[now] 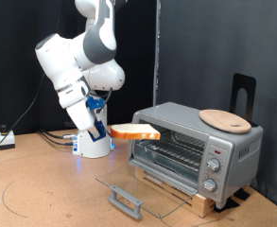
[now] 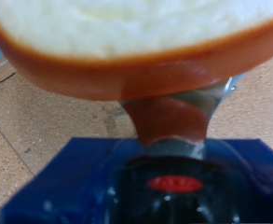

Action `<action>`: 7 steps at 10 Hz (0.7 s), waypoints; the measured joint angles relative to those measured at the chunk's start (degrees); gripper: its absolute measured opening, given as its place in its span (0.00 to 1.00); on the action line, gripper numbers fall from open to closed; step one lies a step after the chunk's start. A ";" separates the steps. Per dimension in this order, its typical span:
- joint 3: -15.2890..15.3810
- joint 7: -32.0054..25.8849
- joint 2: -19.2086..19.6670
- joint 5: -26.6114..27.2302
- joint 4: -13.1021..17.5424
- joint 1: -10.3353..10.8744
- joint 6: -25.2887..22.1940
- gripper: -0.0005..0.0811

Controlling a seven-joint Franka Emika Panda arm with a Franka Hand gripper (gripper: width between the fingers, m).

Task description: Make a piece of toast with the oven

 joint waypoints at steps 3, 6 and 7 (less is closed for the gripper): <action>2.31 0.00 1.84 4.11 -1.39 1.27 4.22 0.51; 7.28 1.95 3.43 3.32 -1.82 2.22 8.56 0.51; 8.72 2.09 3.57 3.37 -1.98 2.80 9.09 0.51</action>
